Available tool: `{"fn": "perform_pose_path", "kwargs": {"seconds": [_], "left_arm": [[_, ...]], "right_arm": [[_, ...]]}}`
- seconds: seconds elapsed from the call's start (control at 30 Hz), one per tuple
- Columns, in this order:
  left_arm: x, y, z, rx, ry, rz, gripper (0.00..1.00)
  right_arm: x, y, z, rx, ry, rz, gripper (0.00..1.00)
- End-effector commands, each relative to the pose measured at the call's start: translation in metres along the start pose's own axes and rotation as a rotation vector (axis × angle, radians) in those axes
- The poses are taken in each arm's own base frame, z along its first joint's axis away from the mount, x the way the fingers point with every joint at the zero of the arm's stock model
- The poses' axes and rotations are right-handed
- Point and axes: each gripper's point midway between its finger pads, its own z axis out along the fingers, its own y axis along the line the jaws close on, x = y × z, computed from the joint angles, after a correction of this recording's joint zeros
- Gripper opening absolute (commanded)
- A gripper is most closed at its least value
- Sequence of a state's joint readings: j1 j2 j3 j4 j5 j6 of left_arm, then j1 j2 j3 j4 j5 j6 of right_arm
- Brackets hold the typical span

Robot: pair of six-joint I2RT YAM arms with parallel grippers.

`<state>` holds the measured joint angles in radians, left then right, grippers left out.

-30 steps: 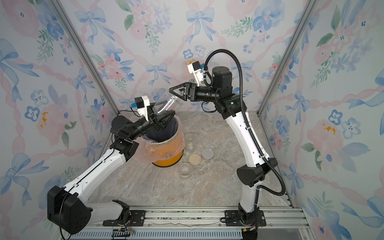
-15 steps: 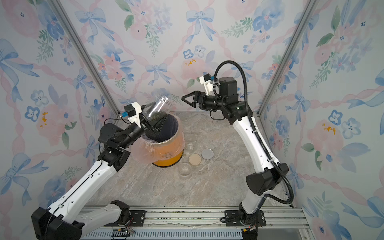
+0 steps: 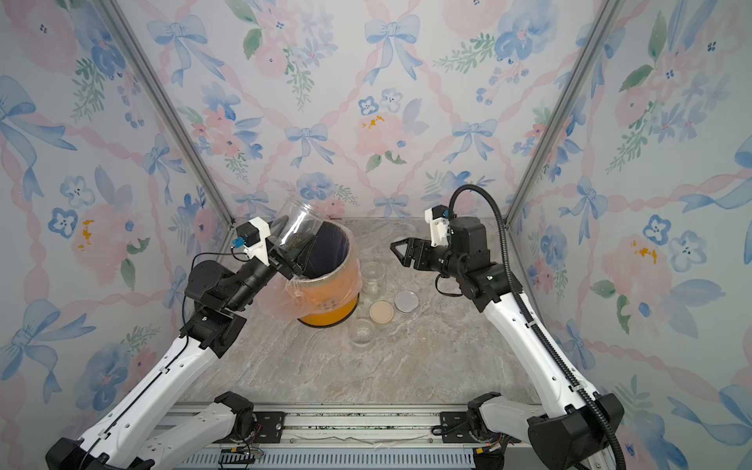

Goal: Empty moldy tea leaves from jars
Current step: Unscrew the lid from the jar, then place the lid at the center of the board.

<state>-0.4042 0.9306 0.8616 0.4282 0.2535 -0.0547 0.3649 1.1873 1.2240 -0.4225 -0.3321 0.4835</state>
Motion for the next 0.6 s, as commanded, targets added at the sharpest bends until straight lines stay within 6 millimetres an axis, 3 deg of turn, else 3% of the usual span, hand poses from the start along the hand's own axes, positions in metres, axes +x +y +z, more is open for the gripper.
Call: {"fn": "perform_pose_path", "kwargs": {"seconds": [0.0,0.33,0.57], "left_arm": [[-0.007,0.004,-0.007,-0.04,-0.024,0.018,0.21],[0.001,-0.002,-0.012,-0.046,-0.014,0.043,0.21],[0.006,-0.003,-0.012,-0.056,0.004,0.057,0.21]], "right_arm": [[0.006,-0.033,-0.006,0.109,-0.085,0.022,0.73],[0.086,-0.122,-0.015,0.377,-0.125,0.111,0.74],[0.129,-0.174,-0.014,0.535,-0.152,0.204,0.74]]}}
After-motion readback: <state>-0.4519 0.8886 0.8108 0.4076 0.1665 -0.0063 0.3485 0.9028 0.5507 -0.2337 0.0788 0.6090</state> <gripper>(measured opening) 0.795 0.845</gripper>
